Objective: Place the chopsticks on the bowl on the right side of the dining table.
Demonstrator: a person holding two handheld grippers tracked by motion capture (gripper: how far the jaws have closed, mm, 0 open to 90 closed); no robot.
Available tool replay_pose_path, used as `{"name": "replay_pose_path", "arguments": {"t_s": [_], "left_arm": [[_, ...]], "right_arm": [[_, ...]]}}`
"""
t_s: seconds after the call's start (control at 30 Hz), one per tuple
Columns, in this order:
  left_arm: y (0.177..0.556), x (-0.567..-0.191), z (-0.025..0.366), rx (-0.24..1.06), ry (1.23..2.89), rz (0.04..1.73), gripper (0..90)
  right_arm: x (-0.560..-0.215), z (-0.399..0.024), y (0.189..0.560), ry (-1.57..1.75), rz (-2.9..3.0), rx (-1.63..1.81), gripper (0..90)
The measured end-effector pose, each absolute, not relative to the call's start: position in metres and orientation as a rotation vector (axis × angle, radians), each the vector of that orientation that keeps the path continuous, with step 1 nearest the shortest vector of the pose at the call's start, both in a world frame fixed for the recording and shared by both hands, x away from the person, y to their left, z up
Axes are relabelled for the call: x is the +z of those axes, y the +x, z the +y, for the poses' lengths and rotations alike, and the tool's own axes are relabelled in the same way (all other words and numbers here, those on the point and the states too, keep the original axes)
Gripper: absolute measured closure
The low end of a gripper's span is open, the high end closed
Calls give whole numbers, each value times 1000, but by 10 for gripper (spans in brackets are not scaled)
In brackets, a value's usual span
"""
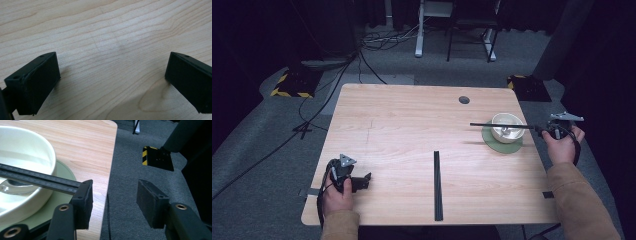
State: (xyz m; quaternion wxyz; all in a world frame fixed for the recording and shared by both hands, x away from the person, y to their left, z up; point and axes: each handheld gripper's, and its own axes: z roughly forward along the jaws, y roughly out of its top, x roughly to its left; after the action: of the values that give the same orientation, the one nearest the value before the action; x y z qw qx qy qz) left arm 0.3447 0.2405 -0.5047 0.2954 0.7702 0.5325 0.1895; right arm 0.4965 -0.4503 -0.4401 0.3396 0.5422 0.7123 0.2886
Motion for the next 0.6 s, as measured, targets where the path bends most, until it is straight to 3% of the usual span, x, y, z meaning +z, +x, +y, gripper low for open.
{"name": "replay_pose_path", "arguments": {"t_s": [0.6], "left_arm": [[345,-505,240,504,2049,1417,0]], "right_arm": [[-400,-442,464,1301,1918,993,415]]}}
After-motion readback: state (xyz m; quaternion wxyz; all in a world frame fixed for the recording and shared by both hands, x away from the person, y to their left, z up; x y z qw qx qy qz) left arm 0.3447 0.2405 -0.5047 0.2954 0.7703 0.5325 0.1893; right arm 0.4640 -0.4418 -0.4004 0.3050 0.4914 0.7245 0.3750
